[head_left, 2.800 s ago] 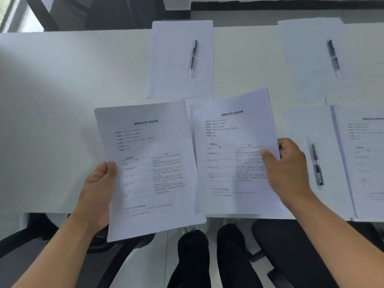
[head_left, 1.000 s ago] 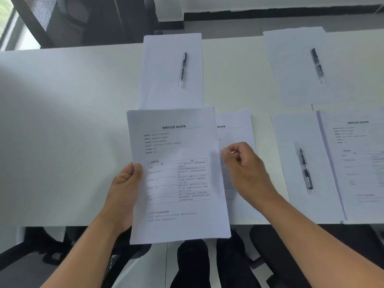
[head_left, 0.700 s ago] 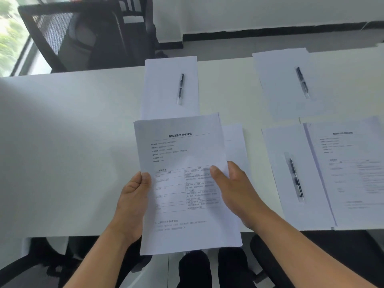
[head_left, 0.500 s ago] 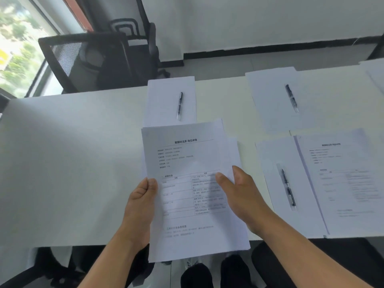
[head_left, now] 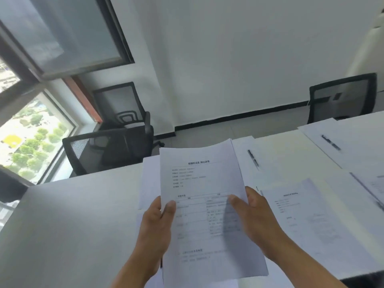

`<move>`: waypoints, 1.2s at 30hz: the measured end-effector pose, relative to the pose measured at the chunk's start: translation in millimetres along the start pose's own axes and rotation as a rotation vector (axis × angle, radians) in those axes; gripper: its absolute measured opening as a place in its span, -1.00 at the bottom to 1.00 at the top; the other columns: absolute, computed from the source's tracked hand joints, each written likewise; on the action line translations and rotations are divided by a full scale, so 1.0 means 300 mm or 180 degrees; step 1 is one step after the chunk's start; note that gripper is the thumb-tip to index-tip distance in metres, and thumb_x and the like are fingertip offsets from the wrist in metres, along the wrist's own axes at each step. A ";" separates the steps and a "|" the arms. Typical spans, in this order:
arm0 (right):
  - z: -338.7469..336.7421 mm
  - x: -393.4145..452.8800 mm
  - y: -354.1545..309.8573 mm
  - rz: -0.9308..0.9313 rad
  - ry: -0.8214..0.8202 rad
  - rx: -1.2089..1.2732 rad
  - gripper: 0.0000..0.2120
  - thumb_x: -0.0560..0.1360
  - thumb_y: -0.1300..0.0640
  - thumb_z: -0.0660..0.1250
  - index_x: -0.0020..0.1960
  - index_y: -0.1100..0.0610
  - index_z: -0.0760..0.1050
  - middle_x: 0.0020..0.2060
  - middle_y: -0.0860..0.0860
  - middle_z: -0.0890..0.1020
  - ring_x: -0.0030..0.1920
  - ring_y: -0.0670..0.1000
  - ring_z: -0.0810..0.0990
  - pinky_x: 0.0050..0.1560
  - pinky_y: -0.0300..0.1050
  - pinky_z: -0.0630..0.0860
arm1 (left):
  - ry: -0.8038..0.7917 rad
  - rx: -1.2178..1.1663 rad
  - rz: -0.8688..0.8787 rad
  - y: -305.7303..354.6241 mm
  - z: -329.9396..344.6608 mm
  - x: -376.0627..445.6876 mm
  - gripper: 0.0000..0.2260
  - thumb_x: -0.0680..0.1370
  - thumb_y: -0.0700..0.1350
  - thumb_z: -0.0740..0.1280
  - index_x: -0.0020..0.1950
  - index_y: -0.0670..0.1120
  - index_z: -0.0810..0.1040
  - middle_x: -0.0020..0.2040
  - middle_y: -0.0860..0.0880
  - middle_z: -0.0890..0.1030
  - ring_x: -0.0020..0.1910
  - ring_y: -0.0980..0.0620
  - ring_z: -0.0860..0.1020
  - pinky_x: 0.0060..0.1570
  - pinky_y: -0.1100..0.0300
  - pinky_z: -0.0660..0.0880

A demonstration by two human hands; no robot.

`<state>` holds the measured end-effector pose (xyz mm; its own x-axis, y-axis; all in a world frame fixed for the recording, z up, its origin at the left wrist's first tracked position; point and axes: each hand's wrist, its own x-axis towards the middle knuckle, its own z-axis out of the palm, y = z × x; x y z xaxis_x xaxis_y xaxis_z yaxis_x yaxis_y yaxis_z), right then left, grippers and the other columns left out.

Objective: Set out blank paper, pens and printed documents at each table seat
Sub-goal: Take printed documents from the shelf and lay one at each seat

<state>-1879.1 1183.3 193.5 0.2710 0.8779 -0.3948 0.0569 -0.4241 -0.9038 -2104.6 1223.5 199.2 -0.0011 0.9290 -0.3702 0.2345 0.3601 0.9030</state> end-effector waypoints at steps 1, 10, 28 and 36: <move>-0.030 -0.021 -0.028 -0.0070 0.0085 0.0050 -0.84 0.72 -0.04 0.29 0.13 -0.05 0.64 -0.03 -0.12 0.79 0.01 0.05 0.78 0.17 0.22 0.70 | -0.0036 0.0094 0.0169 0.043 0.017 -0.009 -0.79 0.80 -0.07 0.22 0.23 0.07 0.67 0.06 0.09 0.80 0.00 0.06 0.79 -0.02 0.07 0.71; -0.187 -0.276 -0.196 -0.0685 0.1030 0.0254 -0.87 0.71 0.03 0.29 0.11 -0.01 0.62 -0.07 -0.09 0.77 -0.08 0.00 0.77 0.04 0.16 0.73 | -0.0489 0.0212 0.1378 0.286 0.103 -0.123 -0.88 0.74 -0.09 0.34 0.17 0.12 0.64 -0.03 0.22 0.76 -0.10 0.27 0.72 -0.30 0.39 0.61; -0.441 -1.151 -0.117 -0.1040 0.2925 0.0634 -0.85 0.75 0.15 0.26 0.21 0.06 0.61 0.00 0.02 0.80 0.03 0.07 0.79 0.15 0.23 0.72 | -0.2302 -0.0143 0.2079 0.395 0.398 -0.697 -0.88 0.61 -0.07 0.55 0.10 0.07 0.68 -0.11 0.16 0.79 -0.15 0.11 0.77 -0.18 0.22 0.64; -0.755 -1.627 0.068 -0.1223 0.3881 0.0700 -0.86 0.74 0.16 0.29 0.22 0.07 0.61 0.02 0.04 0.81 0.04 0.10 0.80 0.17 0.27 0.70 | -0.3118 -0.0256 0.2270 0.419 0.751 -1.206 -0.86 0.60 -0.16 0.54 0.13 0.00 0.71 -0.11 0.01 0.81 -0.14 -0.08 0.79 -0.08 -0.11 0.71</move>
<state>-1792.5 695.8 405.2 0.9741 0.1177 0.1931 0.1994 -0.0446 -0.9789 -1855.8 913.4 397.6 0.8470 0.4749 0.2388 -0.1784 -0.1691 0.9693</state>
